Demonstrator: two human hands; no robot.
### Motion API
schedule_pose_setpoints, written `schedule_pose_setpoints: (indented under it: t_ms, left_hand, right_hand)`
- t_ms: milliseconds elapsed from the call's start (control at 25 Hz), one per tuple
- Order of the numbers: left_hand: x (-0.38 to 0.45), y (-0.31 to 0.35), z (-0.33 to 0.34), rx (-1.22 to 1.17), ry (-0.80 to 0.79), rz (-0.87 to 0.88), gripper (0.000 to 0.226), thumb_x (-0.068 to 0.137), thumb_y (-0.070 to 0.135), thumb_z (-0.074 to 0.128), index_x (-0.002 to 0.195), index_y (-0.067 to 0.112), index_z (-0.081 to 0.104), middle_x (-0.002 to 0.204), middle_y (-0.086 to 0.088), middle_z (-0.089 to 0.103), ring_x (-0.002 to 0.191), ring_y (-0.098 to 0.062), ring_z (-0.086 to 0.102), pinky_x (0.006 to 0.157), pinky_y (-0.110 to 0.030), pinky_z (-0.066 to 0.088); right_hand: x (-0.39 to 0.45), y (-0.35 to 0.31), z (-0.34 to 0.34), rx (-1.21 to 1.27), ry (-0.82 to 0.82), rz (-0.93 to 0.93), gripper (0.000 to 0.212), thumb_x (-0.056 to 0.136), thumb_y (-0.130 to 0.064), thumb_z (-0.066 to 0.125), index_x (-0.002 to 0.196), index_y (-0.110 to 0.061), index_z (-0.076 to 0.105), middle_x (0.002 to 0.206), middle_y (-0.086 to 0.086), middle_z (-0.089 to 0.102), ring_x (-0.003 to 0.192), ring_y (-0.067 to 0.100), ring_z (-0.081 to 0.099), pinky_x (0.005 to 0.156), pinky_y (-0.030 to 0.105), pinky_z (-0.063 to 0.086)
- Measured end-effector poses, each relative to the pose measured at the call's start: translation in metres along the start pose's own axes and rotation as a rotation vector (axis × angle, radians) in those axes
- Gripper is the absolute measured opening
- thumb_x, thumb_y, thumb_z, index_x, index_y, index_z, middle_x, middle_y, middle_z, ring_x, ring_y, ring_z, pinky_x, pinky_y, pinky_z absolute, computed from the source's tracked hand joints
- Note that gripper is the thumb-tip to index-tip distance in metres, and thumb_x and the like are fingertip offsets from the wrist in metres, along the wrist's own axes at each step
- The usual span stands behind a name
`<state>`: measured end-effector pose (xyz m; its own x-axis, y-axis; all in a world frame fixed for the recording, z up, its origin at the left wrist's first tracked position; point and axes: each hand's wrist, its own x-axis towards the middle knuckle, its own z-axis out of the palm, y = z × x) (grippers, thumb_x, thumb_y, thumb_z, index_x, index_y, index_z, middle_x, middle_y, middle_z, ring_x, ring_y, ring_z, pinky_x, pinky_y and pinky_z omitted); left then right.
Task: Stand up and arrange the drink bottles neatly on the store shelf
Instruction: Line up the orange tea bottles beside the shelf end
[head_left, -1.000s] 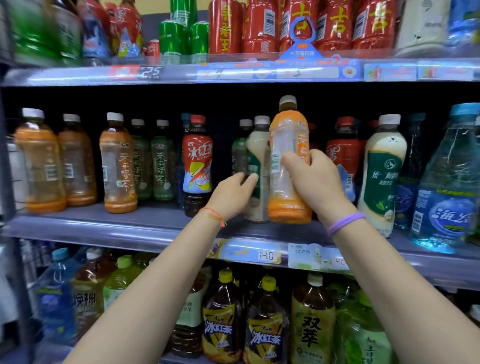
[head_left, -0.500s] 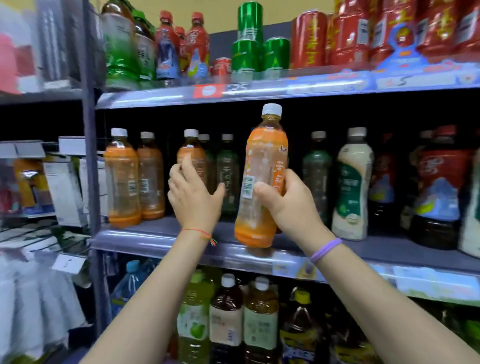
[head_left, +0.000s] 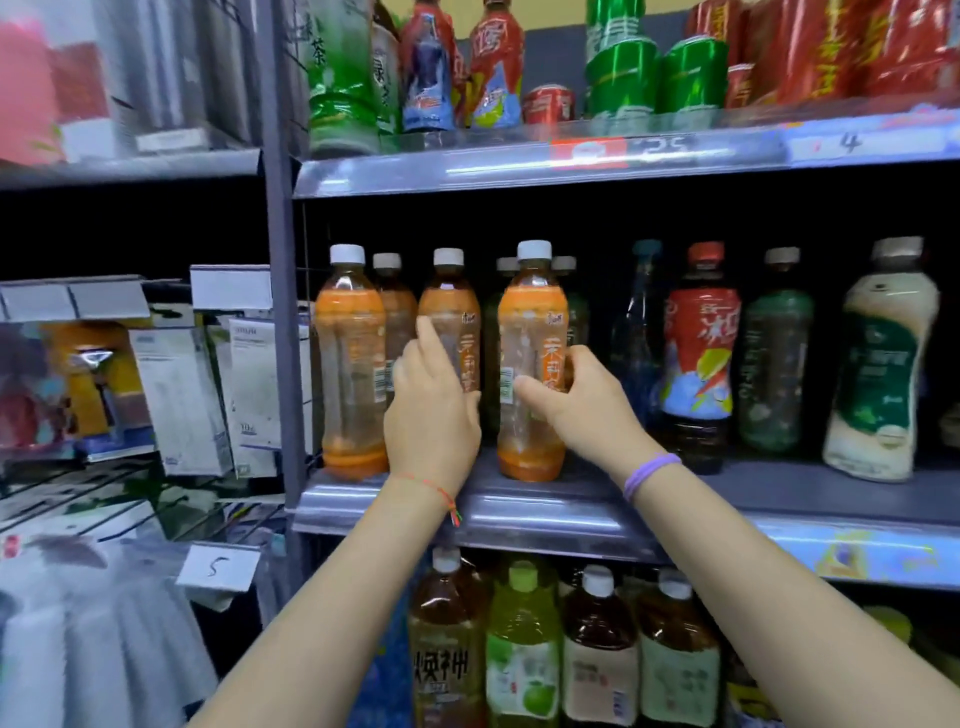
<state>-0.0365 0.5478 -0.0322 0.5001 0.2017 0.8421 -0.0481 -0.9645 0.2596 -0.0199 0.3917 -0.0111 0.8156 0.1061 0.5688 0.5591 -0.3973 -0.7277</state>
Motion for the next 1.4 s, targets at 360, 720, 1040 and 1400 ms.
schedule_pose_setpoints:
  t_ms: [360,720,1040,1400]
  left_hand:
    - [-0.009,0.003,-0.013,-0.282,0.342,0.237,0.04,0.082,0.004,0.047,0.12,0.002,0.06,0.126,-0.022,0.054,0.117,-0.038,0.049,0.1,-0.046,0.04]
    - [-0.009,0.1,0.028,-0.574,-0.177,0.202,0.03,0.091,0.012,0.052,0.121,0.014,0.056,0.112,-0.004,0.054,0.095,-0.025,0.058,0.087,-0.038,0.045]
    - [-0.028,0.166,0.031,-0.774,-0.074,0.006,0.066,0.099,0.032,0.055,0.154,0.023,0.02,0.15,0.002,0.03,0.125,0.006,0.028,0.1,-0.015,0.023]
    - [-0.025,0.123,0.02,-0.507,0.161,-0.225,0.086,0.088,0.031,0.071,0.153,0.013,0.018,0.145,-0.011,0.043,0.126,-0.031,0.049,0.097,-0.043,0.045]
  right_hand:
    - [0.001,-0.014,0.023,-0.004,-0.392,-0.081,0.018,0.101,-0.025,0.051,0.096,-0.021,0.068,0.081,-0.005,0.068,0.071,0.003,0.066,0.065,0.026,0.057]
    - [0.009,0.033,-0.096,-0.418,0.748,-0.094,0.052,0.079,-0.03,0.07,0.118,-0.004,0.047,0.118,0.015,0.049,0.109,0.034,0.049,0.089,0.042,0.042]
    - [0.005,0.066,-0.133,-0.26,-0.076,0.057,0.049,0.089,-0.05,0.062,0.12,-0.013,0.054,0.115,0.001,0.065,0.103,0.019,0.063,0.085,0.031,0.05]
    - [0.03,0.06,-0.116,-0.301,0.082,0.046,0.046,0.088,-0.02,0.062,0.128,-0.005,0.047,0.125,0.017,0.058,0.112,0.032,0.057,0.084,0.03,0.044]
